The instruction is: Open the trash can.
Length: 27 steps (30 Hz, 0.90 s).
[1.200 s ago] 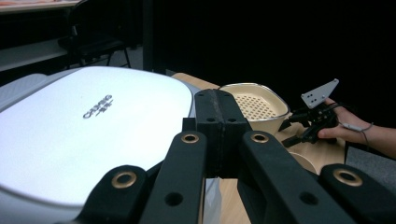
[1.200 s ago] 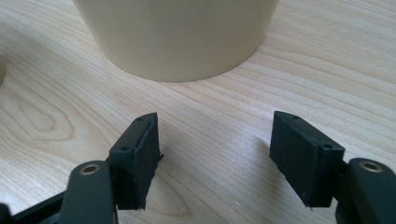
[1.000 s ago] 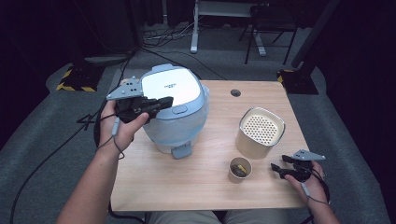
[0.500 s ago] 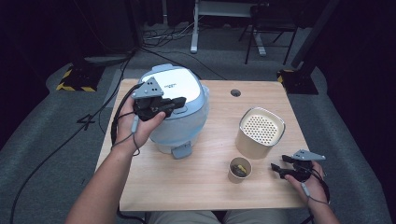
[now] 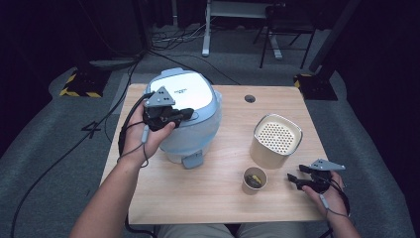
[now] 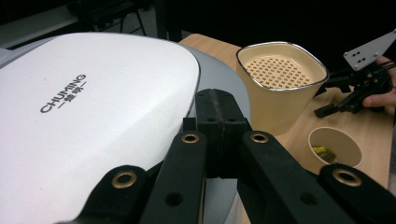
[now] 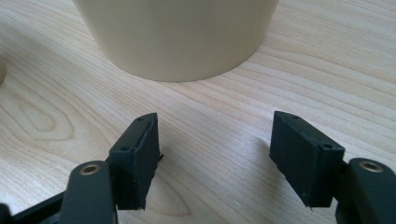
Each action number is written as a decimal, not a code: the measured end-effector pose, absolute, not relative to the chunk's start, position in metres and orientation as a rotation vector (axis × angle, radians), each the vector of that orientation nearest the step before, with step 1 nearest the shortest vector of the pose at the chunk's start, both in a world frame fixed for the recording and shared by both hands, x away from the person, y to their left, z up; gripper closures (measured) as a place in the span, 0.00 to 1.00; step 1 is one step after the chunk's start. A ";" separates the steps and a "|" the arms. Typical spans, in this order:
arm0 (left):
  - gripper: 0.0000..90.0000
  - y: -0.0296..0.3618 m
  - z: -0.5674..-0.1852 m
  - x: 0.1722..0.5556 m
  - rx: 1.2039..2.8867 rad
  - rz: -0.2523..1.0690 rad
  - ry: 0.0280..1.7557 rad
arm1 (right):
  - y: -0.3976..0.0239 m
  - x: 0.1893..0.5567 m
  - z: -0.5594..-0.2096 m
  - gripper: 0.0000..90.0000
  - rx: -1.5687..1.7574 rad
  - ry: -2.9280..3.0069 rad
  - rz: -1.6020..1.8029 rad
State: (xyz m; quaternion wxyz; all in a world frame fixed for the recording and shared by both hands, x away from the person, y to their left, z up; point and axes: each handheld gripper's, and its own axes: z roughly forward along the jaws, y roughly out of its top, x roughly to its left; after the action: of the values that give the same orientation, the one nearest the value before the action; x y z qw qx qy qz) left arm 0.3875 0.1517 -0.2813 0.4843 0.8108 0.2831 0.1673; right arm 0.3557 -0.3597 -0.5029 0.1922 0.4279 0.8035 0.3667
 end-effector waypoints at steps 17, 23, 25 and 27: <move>1.00 0.149 -0.285 0.384 1.985 0.502 0.657 | -0.360 0.356 -0.503 0.37 1.200 2.255 1.029; 0.98 0.153 -0.288 0.385 1.931 0.448 0.665 | -0.359 0.356 -0.503 0.37 1.201 2.255 1.029; 0.82 0.154 -0.291 0.384 1.892 0.401 0.661 | -0.359 0.356 -0.503 0.37 1.201 2.255 1.029; 0.71 0.154 -0.292 0.381 1.863 0.385 0.634 | -0.359 0.356 -0.503 0.37 1.201 2.256 1.028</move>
State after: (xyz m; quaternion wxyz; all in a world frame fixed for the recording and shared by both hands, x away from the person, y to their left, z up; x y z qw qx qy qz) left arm 0.3806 0.1535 -0.2919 0.5383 0.7830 0.2663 0.1616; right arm 0.3559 -0.3594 -0.5029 0.1924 0.4278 0.8036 0.3662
